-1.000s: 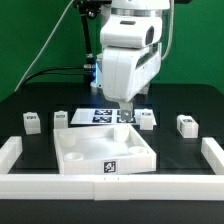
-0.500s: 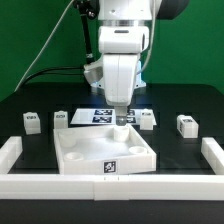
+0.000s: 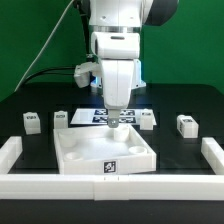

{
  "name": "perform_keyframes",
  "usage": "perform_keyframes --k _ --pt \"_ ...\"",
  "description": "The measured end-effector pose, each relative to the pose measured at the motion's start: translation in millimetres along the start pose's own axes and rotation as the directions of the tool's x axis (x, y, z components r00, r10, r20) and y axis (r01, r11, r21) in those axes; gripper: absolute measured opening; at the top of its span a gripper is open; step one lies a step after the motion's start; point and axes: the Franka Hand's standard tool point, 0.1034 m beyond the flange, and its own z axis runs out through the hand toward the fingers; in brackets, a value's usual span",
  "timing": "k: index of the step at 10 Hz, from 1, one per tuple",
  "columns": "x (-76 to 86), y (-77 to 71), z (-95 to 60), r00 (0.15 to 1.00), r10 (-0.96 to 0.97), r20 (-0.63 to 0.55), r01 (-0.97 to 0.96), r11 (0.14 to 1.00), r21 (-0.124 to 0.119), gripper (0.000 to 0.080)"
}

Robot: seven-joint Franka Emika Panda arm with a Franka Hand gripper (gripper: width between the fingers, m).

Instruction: Assemble one leg

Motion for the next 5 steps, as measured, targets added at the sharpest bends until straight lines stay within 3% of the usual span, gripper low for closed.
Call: perform_keyframes --k 2,5 --pt "-7.6 -5.3 4.3 0.996 -0.084 -0.002 0.084 0.996 0.008 0.0650" --pt "-11.9 -40.8 22.3 0.986 -0.166 -0.018 0.166 0.986 0.020 0.0650"
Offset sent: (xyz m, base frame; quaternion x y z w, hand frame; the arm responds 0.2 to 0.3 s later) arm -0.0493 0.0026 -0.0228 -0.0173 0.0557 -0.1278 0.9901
